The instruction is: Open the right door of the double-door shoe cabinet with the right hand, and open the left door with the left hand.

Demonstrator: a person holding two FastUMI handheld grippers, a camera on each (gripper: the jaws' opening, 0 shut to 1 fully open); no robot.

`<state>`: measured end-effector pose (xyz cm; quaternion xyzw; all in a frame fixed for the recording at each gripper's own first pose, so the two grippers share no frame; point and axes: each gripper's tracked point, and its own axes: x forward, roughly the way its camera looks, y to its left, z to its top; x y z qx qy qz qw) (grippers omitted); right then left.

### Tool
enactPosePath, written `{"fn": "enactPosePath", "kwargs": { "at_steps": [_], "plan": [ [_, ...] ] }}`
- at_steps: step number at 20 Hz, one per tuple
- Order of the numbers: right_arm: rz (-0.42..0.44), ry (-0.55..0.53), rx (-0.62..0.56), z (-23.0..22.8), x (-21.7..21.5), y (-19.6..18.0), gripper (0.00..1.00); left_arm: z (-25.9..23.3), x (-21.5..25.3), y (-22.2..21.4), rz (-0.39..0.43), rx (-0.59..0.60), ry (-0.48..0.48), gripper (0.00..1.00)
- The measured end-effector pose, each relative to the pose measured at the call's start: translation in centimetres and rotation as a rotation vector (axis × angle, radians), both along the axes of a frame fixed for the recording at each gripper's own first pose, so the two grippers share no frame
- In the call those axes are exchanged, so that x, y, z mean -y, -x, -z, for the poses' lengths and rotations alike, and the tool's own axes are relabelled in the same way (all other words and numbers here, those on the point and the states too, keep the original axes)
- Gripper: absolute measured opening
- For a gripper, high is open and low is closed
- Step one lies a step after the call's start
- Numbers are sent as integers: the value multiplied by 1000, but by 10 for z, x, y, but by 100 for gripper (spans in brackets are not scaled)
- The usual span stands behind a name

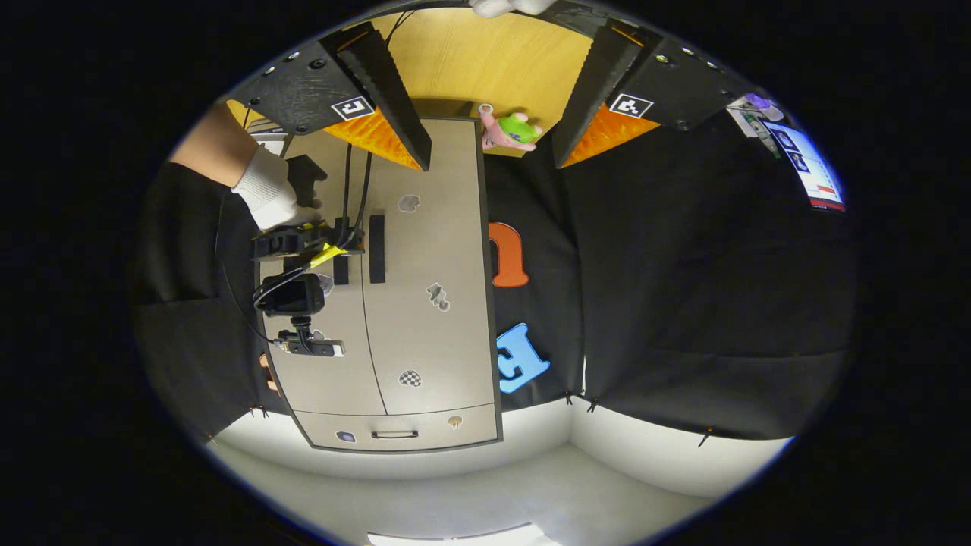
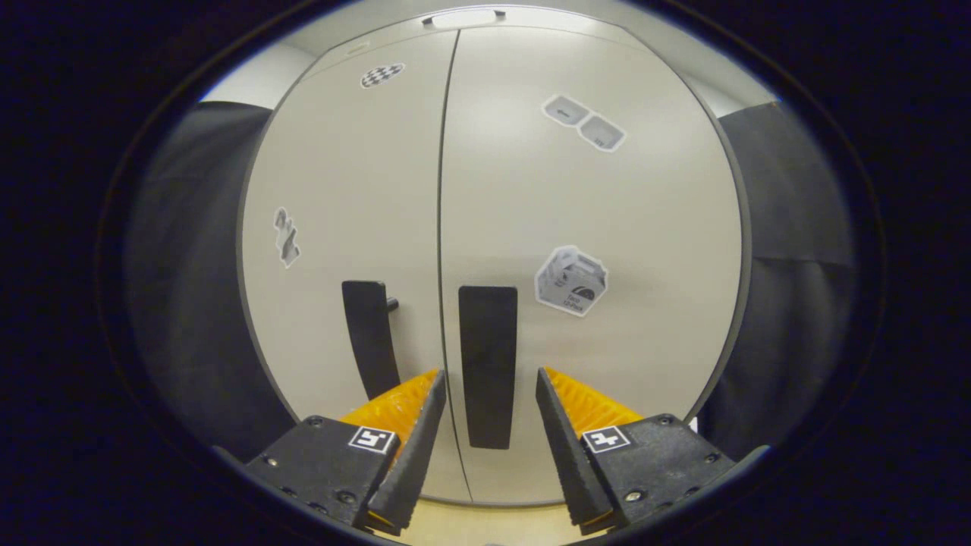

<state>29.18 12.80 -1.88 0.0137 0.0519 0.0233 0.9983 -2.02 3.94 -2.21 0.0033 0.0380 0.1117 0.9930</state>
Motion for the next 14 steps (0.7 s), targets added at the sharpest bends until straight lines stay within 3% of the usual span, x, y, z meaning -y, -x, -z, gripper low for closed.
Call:
{"fn": "enactPosePath", "kwargs": {
  "at_steps": [3,7,14],
  "plan": [
    [23,-23,-6,2,3,-6,65,1,-1,-2,1,-5,8,96],
    [0,-70,-38,10,-2,-13,39,0,-5,-3,2,-1,11,96],
    [-6,29,-20,10,0,-12,27,2,-12,1,1,1,12,96]
  ]
}}
